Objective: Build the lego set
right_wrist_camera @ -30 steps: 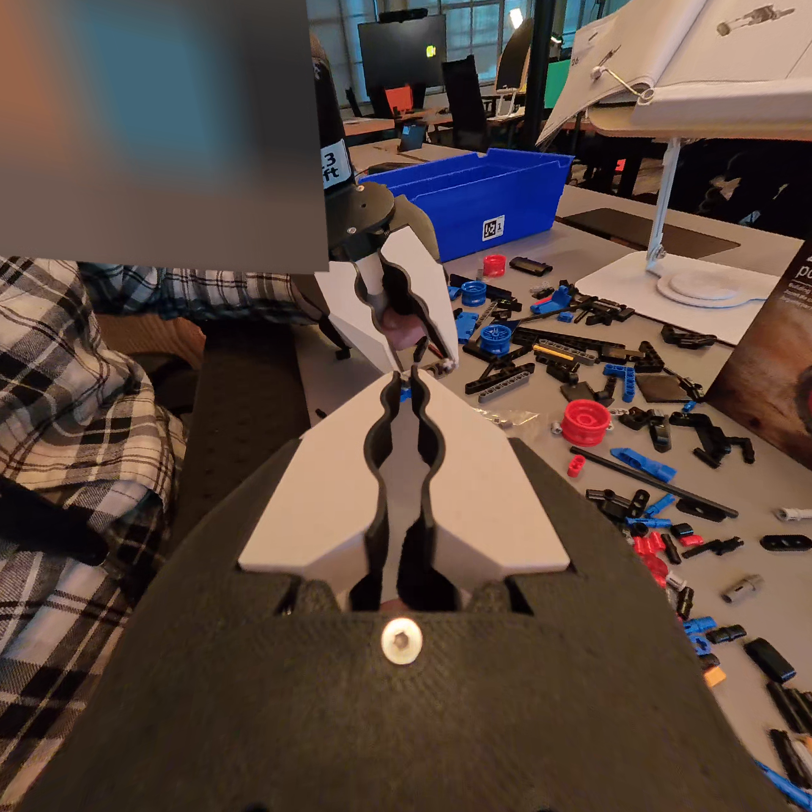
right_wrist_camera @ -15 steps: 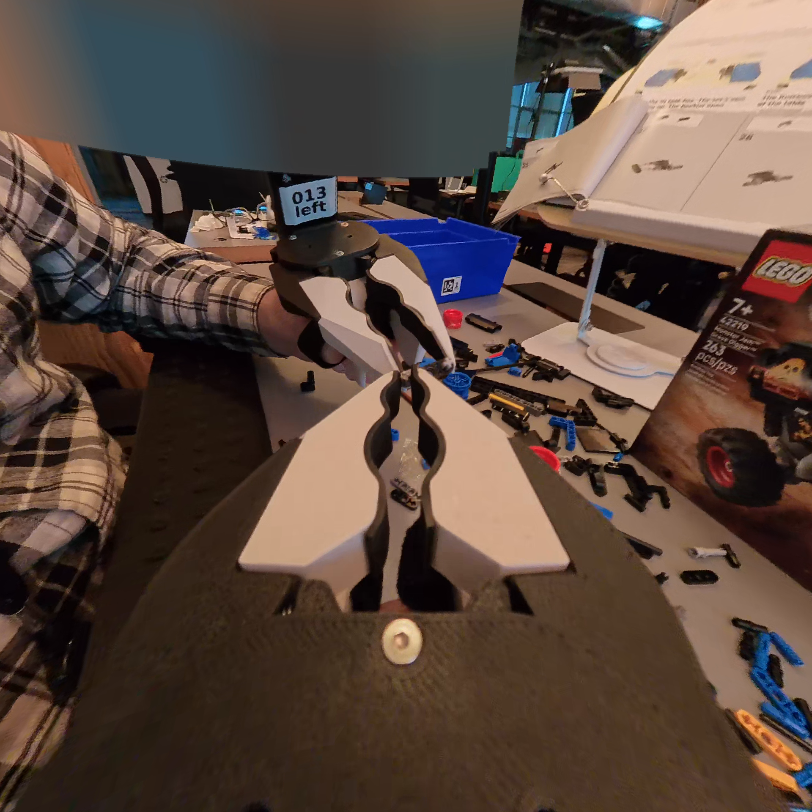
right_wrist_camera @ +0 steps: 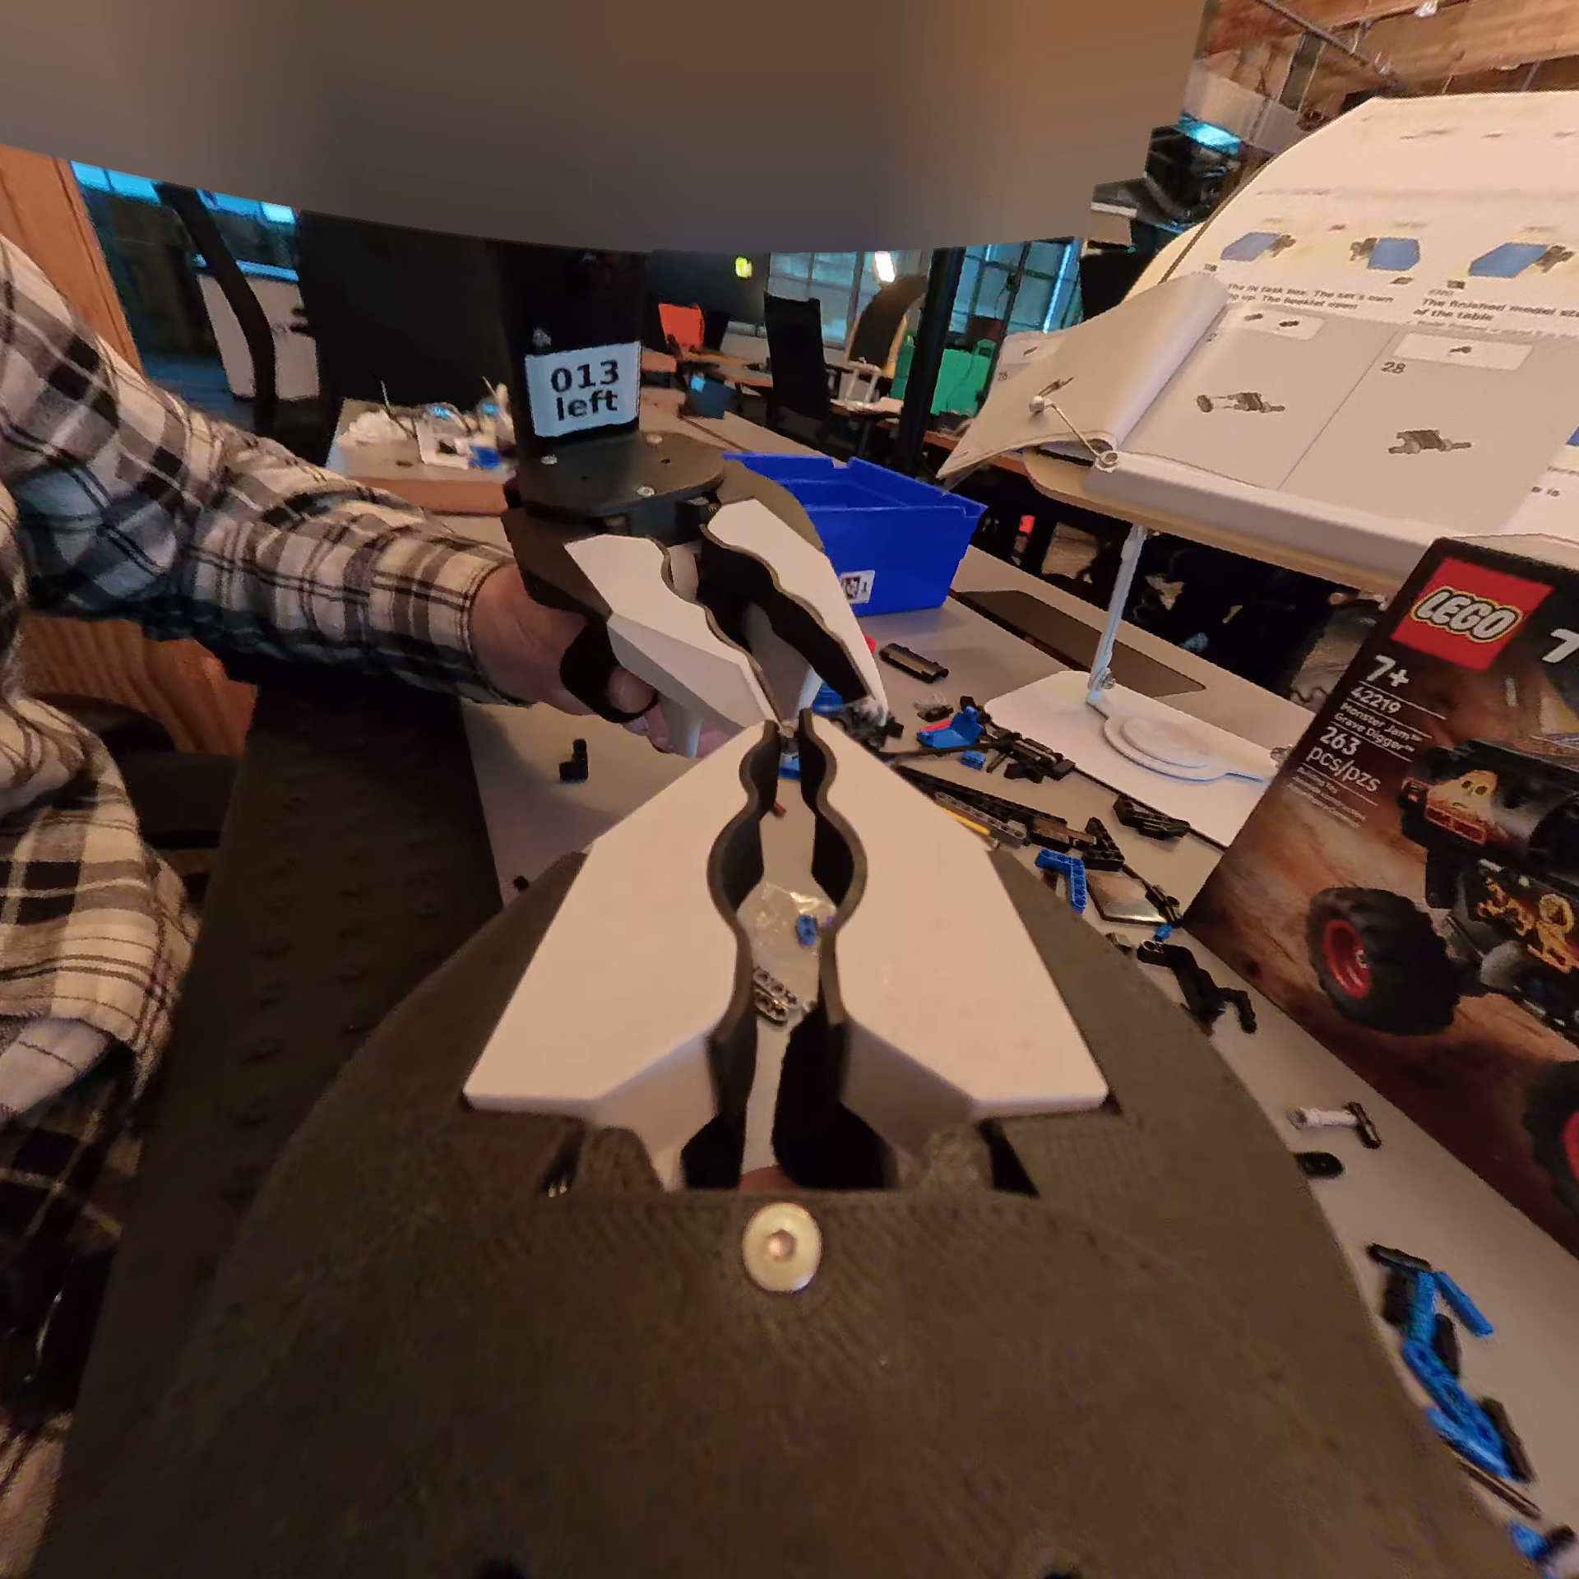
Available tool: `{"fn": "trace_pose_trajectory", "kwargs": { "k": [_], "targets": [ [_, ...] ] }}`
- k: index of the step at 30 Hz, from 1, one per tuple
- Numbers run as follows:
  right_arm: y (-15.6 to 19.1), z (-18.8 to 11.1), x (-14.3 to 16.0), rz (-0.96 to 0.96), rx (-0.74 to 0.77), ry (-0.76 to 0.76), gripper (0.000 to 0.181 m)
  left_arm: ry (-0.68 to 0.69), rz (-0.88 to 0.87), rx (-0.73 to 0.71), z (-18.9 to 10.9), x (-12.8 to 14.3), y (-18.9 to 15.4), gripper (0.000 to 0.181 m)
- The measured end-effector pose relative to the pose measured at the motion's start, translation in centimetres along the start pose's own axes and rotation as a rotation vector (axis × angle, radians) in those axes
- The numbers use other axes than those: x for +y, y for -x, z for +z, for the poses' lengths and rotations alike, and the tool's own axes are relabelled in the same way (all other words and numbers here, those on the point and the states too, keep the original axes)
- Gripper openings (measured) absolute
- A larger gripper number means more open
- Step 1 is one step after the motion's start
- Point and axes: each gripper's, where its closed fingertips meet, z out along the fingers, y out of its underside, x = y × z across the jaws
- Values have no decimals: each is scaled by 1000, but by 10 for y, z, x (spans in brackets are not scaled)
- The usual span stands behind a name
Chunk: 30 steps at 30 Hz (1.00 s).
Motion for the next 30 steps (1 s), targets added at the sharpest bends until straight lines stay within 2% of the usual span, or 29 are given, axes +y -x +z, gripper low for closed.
{"fn": "trace_pose_trajectory", "kwargs": {
  "k": [4, 9, 13, 16, 24, 28, 30],
  "targets": [
    [-1, -6, -11, 75, -33, -84, 4, -5, 51, -10, 0, -13, -2, 22],
    [-3, -17, -28, 200, -94, -225, 4, 2, 132, 11, -1, -28, -8, 37],
    [2, -23, -37, 277, -172, -294, 4, -5, 97, 36, -1, -33, -8, 32],
    [5, -22, -38, 310, -200, -310, 4, -15, 116, 49, 2, -37, -13, 21],
    [10, -24, -39, 362, -257, -322, 4, -5, 175, 48, 0, -39, -17, 20],
    [9, -21, -36, 335, -233, -289, 5, 15, 190, 30, -1, -34, -16, 19],
    [7, -19, -33, 317, -202, -259, 11, 36, 209, 23, -3, -30, -16, 19]
  ]
}}
